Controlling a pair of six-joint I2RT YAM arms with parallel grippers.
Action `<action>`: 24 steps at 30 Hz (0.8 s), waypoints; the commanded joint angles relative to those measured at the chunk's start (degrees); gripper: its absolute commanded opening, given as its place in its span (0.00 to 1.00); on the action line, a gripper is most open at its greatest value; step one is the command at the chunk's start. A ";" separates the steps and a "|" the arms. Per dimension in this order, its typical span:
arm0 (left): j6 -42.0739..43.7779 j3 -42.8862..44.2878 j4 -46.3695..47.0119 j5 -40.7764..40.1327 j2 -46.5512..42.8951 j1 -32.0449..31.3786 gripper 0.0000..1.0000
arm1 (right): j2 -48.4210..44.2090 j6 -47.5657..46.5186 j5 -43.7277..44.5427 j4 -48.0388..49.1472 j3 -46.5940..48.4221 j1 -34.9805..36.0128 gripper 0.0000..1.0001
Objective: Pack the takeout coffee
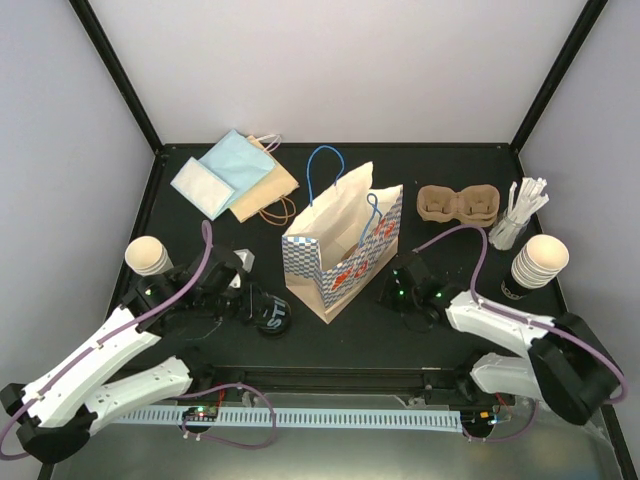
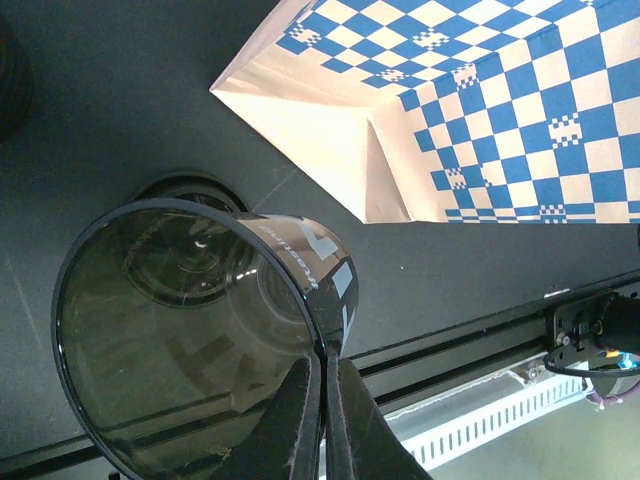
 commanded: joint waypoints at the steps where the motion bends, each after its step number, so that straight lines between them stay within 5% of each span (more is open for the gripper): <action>1: 1.33 -0.23 0.87 -1.26 -0.93 -0.36 0.02 | 4.93 2.04 -2.62 9.48 -0.16 -1.37 0.01; 15: 2.15 -3.41 1.39 -1.92 -2.75 -0.34 0.02 | 26.21 3.53 -9.87 24.09 7.96 -1.68 0.01; 24: 2.21 -3.04 0.62 -3.36 -3.44 -0.34 0.02 | 38.68 0.77 -12.34 20.97 23.93 -1.85 0.01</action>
